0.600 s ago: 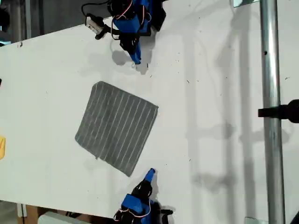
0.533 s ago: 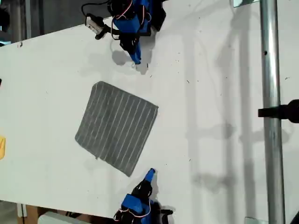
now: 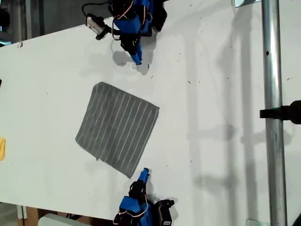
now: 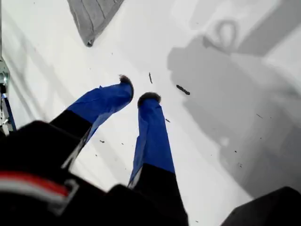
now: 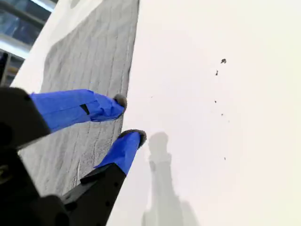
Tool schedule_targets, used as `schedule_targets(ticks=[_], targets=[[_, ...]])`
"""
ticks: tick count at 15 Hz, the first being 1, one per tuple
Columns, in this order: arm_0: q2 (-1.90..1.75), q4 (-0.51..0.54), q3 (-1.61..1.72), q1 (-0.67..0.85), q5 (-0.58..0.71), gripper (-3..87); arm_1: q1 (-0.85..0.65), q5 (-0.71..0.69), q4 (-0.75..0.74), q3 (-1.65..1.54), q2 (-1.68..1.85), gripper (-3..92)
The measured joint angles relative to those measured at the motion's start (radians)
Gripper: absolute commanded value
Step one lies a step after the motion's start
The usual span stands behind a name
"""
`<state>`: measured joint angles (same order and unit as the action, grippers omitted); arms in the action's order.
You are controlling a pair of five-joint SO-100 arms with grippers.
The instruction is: Grasp corners of a towel and fold twice.
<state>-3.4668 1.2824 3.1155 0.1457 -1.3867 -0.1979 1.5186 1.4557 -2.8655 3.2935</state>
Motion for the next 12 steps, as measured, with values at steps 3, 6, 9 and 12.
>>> schedule_targets(ticks=[3, 6, 9, 12], targets=[[0.0, 0.0, 0.0, 0.035, -0.003, -2.6, 0.0, 0.0, 0.0, 0.0, 0.0, 8.3], [0.0, 0.0, 0.0, 0.034, 0.012, -2.6, 0.0, 0.0, 0.0, 0.0, 0.0, 8.3], [0.0, 0.0, 0.0, 0.032, -0.005, -2.6, 0.0, 0.0, 0.0, 0.0, 0.0, 8.3], [0.0, -0.052, 0.0, -0.003, -0.048, -2.6, -0.069, 0.0, 0.0, 0.0, 0.0, 8.3]])
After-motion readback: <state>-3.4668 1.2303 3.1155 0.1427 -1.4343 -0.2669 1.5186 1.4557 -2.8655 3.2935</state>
